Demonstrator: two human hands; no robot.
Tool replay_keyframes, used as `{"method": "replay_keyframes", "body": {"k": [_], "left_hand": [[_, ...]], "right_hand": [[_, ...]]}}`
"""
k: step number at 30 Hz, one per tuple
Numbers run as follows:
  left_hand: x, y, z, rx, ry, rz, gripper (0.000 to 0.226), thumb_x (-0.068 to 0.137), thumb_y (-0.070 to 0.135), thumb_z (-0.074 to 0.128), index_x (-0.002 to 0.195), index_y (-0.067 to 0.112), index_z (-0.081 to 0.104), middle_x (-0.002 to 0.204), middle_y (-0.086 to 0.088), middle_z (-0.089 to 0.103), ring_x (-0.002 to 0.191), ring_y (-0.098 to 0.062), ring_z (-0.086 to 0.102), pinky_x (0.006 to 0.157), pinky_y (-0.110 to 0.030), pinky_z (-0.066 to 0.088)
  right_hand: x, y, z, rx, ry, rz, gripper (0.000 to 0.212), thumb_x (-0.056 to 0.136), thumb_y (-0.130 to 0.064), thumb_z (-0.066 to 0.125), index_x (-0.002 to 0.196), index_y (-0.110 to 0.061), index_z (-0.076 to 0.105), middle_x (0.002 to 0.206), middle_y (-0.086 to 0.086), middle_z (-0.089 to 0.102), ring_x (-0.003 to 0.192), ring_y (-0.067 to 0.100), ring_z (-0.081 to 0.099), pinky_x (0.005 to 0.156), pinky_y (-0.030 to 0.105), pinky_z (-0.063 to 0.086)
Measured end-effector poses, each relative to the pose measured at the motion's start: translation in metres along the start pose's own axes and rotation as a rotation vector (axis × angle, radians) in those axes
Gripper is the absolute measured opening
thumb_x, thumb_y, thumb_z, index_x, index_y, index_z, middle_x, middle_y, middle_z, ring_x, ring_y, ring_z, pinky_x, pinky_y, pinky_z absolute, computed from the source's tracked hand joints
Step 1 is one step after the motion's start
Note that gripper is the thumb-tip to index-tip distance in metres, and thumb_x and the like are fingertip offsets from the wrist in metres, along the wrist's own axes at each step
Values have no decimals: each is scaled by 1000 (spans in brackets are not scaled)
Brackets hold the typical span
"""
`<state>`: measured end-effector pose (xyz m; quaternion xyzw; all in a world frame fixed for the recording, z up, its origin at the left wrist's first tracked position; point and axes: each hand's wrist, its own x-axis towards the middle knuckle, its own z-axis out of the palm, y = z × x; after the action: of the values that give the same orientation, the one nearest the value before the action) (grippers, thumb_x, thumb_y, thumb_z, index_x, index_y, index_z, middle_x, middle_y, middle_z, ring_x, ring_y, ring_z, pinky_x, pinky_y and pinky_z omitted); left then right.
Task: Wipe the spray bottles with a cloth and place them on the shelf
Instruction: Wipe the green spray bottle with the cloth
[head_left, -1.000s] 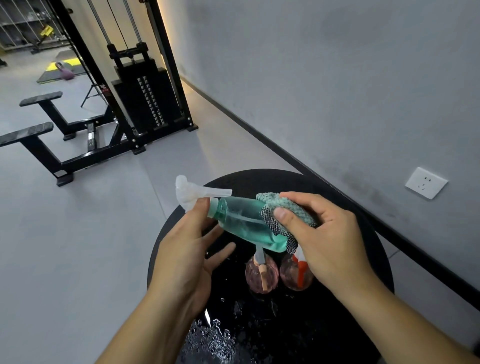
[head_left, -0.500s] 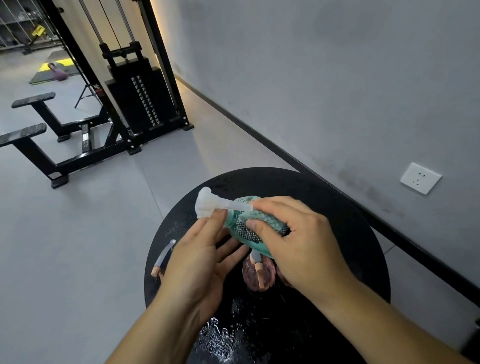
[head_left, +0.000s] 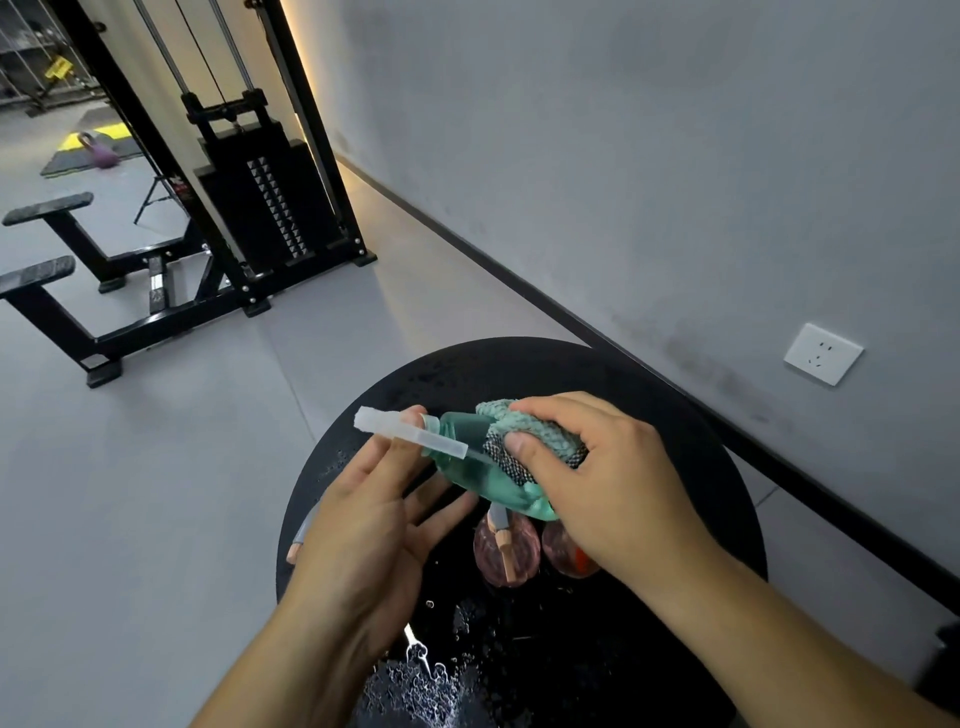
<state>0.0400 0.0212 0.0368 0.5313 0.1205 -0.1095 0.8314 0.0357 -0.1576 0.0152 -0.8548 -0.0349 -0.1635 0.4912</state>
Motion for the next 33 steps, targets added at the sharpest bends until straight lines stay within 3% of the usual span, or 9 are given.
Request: {"method": "replay_keyframes", "body": {"k": [6,9,13,16,20,25,29,31,33], "left_hand": [[-2,-7,7,37,12,29,24,96,27,67,115,13,72,116,-9,80,113,-30,76,100,-52,59],[-3,-4,7,25,14,56,27,89,28,69,110,12,73,115,-10,80,109,-28,77,98,-51,58],[-2,-3,6,3,17,75,16,97,26,65,105,13,72,115,-11,80,110,-29,77,95,-49,59],[-2,-3,5,1,10,76,19,101,27,63,109,12,72,115,-11,80,109,-28,77,86,-44,65],[0,4,0,-23,25,107,29,102,26,61,121,4,65,120,-14,78,116,-32,75,103,-55,56],[0,9,-2,-27,57,123,17,103,27,61,108,13,70,118,-12,79,111,-30,77,102,-54,55],[-1,4,0,-29,46,117,35,103,29,59,127,4,64,120,-13,79,111,-31,76,99,-52,58],[0,4,-3,-27,47,119,25,104,28,59,117,9,68,121,-12,78,112,-32,76,95,-50,63],[2,7,-6,-62,64,112,15,104,26,61,100,17,72,119,-12,79,109,-31,77,87,-47,65]], "right_hand": [[-5,-5,6,20,6,-29,29,94,-20,74,123,-24,75,116,-21,67,109,-13,59,82,-3,43],[-3,-2,4,-3,9,-13,24,95,-22,73,119,-23,75,111,-20,68,104,-13,60,77,-3,43],[-1,4,0,22,44,30,24,96,-20,71,120,-22,74,108,-20,67,102,-14,60,72,-2,45],[-4,-1,4,46,23,-17,27,95,-18,73,122,-22,74,115,-20,67,108,-12,59,78,0,48],[0,2,1,19,59,-14,29,94,-18,74,122,-22,74,115,-19,67,107,-15,58,81,-3,43],[0,8,-1,15,98,21,28,95,-18,73,122,-23,74,113,-23,66,105,-14,60,81,-1,44],[-4,0,7,24,39,-50,33,94,-18,74,126,-24,73,123,-21,65,116,-10,58,91,5,49],[-3,1,6,-5,31,-53,32,94,-19,74,126,-26,73,123,-22,65,116,-10,58,96,7,48],[-1,5,3,-24,59,-19,30,94,-18,75,123,-25,74,119,-22,66,111,-13,58,90,1,46]]}}
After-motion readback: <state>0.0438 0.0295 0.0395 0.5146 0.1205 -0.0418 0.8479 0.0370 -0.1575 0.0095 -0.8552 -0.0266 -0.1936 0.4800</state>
